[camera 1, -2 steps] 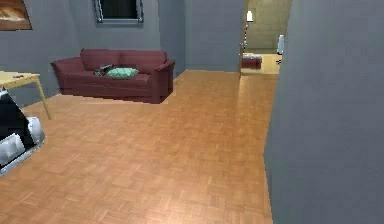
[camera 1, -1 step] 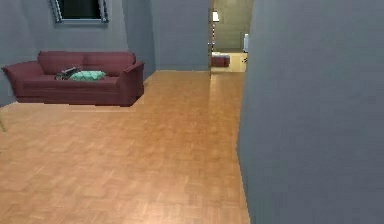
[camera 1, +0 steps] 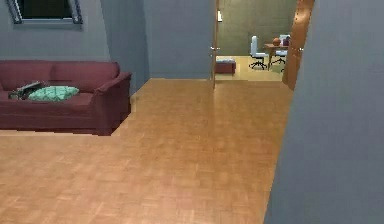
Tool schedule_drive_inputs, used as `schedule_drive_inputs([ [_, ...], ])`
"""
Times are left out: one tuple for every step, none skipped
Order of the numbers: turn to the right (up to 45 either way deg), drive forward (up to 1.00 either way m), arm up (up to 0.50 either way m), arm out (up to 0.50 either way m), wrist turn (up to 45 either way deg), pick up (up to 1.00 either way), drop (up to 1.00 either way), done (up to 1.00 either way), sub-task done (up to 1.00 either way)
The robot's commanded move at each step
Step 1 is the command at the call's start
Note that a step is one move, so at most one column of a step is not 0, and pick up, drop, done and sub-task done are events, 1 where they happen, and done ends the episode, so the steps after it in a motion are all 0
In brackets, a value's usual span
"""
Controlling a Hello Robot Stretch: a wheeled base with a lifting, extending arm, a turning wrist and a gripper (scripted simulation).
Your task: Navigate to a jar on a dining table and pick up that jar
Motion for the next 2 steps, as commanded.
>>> schedule_drive_inputs([
  [0.0,1.00,0.00,0.00,0.0,0.00,0.00,0.00,0.00],
  [6.0,0.00,0.00,0.00,0.0,0.00,0.00,0.00,0.00],
])
